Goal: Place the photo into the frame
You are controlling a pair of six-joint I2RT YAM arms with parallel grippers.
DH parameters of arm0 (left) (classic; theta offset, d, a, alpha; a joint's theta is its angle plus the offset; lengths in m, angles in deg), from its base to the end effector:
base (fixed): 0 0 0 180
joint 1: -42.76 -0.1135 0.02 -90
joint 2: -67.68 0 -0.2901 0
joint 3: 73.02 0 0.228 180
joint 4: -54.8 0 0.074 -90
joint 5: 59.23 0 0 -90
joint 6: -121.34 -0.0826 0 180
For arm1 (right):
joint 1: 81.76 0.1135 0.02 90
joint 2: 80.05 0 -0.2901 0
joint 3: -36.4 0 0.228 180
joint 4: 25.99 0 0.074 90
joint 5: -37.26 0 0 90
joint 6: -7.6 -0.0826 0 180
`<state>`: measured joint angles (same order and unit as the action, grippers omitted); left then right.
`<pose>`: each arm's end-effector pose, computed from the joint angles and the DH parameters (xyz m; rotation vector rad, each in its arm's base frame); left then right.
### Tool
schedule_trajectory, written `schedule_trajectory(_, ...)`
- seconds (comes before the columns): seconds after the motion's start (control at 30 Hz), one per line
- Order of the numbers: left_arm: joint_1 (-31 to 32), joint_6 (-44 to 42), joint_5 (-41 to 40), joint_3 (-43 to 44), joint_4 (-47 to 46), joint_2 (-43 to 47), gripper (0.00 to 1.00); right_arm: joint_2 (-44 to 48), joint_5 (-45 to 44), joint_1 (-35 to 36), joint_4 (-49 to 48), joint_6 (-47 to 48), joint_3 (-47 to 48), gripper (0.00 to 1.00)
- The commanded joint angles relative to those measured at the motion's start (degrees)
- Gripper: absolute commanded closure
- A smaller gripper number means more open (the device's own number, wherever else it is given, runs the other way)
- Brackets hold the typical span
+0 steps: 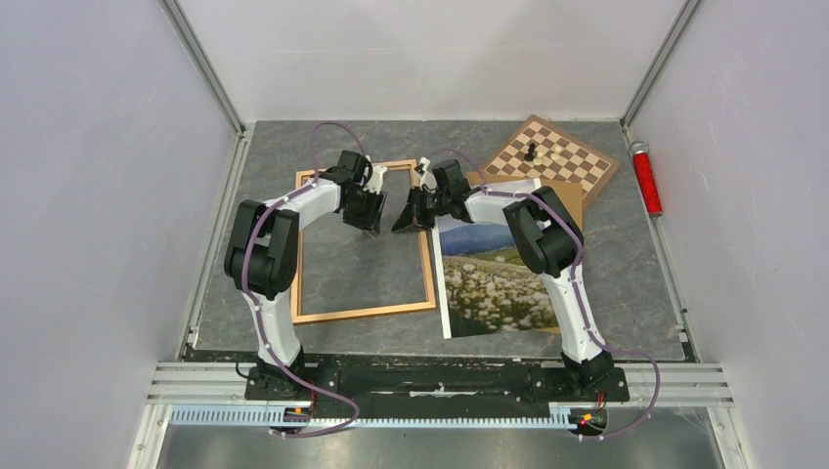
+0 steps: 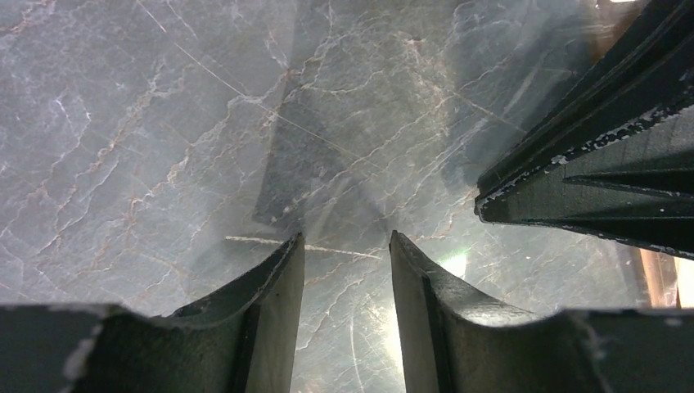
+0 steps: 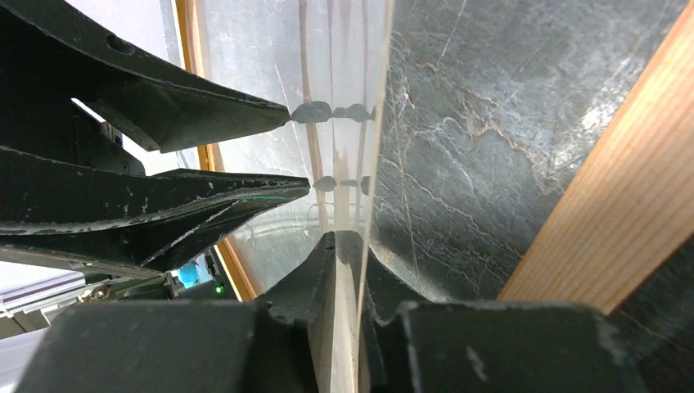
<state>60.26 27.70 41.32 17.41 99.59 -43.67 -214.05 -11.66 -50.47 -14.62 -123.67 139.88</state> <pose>0.3793 -0.1354 0.1608 0.5532 2.6693 -0.3206 0.4156 0.3161 0.1154 -0.1992 2.5283 1.4163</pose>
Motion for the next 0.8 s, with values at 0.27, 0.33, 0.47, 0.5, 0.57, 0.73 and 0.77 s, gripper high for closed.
schedule_trajectory(0.27, 0.43, -0.07, -0.42, 0.33, -0.89, -1.57, 0.51, 3.34, -3.85, 0.22, 2.1, 2.68, -0.31, 0.68)
schedule_trajectory(0.33, 0.43, -0.1, -0.33, 0.26, -0.86, -1.57, 0.51, 3.72, -4.2, 0.18, 2.62, 3.06, 0.05, 0.66)
schedule_trajectory(0.47, 0.42, -0.12, -0.39, -0.02, -0.97, -1.59, 0.51, 4.28, -4.94, 0.1, 3.78, 4.16, 0.7, 0.62)
schedule_trajectory(0.5, 0.43, -0.12, -0.37, -0.03, -1.04, -1.59, 0.51, 4.4, -5.04, 0.09, 3.74, 4.41, 0.87, 0.61)
schedule_trajectory(0.57, 0.41, -0.11, -0.33, -0.12, -1.06, -1.59, 0.51, 4.66, -5.37, 0.03, 4.36, 4.84, 0.95, 0.6)
schedule_trajectory(0.73, 0.44, -0.14, -0.48, -0.24, -1.05, -1.42, 0.52, 5.43, -5.97, -0.31, 6.14, 5.75, 1.06, 0.58)
schedule_trajectory(0.77, 0.43, -0.16, -0.53, -0.29, -1.02, -1.38, 0.52, 5.71, -6.2, -0.37, 6.31, 5.96, 1.08, 0.57)
